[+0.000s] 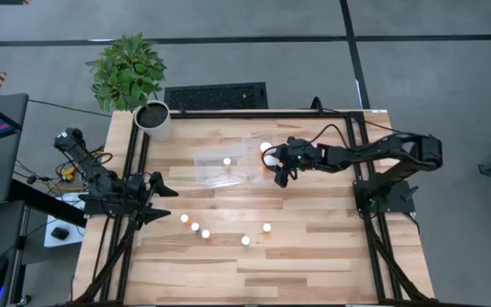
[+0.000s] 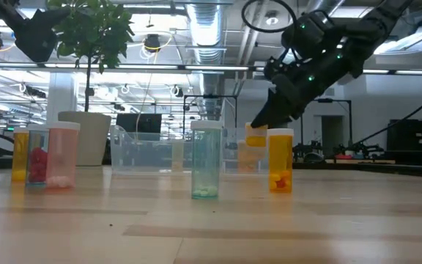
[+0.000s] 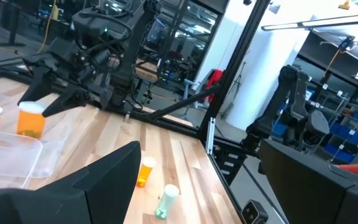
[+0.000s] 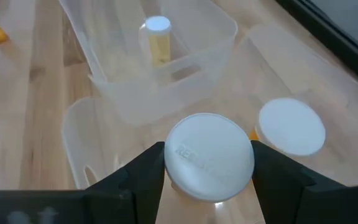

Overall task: Pick and place medicine bottles into bin by pill shape (circle, oval)
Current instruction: Put the orange capsule bottle into the right transparent bin

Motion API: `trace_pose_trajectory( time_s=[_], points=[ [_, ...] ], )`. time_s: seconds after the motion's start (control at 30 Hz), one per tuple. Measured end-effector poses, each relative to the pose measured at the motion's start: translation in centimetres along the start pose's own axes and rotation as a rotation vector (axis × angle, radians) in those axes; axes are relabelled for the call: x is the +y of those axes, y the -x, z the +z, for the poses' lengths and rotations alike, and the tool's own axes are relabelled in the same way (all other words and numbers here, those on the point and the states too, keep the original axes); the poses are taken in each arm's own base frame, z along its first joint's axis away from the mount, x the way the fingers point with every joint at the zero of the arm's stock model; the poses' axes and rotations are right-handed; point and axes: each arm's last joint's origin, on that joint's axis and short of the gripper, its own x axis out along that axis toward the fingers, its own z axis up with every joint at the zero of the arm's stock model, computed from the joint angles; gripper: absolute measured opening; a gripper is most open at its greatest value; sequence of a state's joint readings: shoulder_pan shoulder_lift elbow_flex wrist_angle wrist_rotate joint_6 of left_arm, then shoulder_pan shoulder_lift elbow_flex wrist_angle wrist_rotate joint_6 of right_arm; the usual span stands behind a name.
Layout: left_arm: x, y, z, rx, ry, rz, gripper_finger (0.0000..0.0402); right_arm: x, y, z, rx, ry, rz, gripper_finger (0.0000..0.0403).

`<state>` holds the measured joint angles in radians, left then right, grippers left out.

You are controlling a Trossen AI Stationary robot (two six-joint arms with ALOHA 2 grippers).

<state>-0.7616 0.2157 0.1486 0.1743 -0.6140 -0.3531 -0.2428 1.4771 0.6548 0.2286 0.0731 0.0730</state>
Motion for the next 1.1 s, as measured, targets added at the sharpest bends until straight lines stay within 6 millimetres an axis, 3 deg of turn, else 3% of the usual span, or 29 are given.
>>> trace_pose_trajectory(
  time_s=[1.1],
  points=[
    [0.00, 0.00, -0.01, 0.001, -0.003, -0.001, 0.0322, -0.04, 0.00, -0.52, 0.053, 0.004, -0.005, 0.0245]
  ],
)
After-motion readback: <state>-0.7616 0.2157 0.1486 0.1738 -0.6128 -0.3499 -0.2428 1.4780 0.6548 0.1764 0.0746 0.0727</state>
